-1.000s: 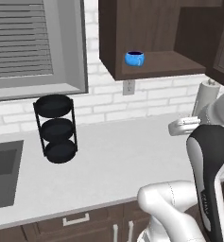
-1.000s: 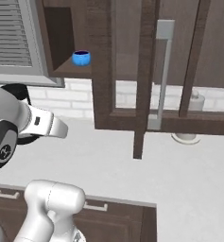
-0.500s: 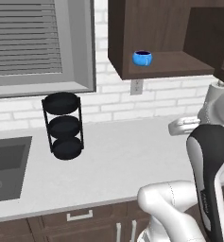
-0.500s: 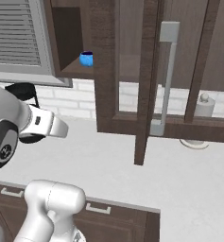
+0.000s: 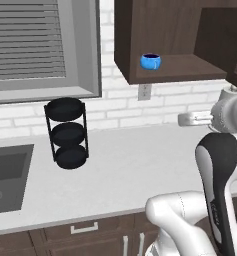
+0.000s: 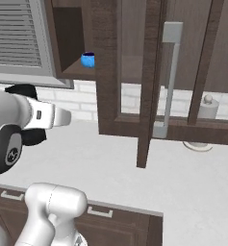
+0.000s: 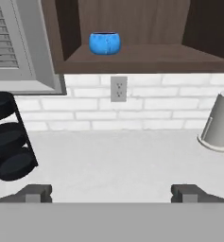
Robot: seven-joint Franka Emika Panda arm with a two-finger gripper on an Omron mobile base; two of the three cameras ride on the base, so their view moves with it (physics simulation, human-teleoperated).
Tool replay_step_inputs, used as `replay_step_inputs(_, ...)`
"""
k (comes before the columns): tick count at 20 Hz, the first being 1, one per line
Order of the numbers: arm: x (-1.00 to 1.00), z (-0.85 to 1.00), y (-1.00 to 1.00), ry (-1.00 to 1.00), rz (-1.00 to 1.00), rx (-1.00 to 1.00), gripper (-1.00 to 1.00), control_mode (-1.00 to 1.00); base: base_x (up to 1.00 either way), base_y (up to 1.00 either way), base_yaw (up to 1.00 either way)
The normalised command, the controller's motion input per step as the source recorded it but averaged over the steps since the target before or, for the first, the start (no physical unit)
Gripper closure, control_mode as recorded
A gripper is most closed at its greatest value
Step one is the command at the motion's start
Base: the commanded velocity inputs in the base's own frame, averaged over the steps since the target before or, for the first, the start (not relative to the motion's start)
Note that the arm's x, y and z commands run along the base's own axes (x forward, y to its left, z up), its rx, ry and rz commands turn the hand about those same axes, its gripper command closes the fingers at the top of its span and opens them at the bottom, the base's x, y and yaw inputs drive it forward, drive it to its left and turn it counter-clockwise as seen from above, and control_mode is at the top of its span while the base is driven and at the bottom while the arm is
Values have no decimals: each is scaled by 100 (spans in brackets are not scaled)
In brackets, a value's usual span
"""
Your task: Gather all objects into one cabinet and sort the glasses and bowls to opposite sides.
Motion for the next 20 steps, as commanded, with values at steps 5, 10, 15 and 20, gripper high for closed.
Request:
replay_step_inputs(5, 27, 37, 0, -35, 0, 0, -100, -100, 0, 0, 0)
replay_step_inputs(10, 30, 23, 0, -32, 0, 0, -100, -100, 0, 0, 0)
replay_step_inputs(15, 27, 12, 0, -24, 0, 1, -100, -100, 0, 0, 0)
replay_step_inputs(20, 26, 11, 0, -3, 0, 0, -100, -100, 0, 0, 0)
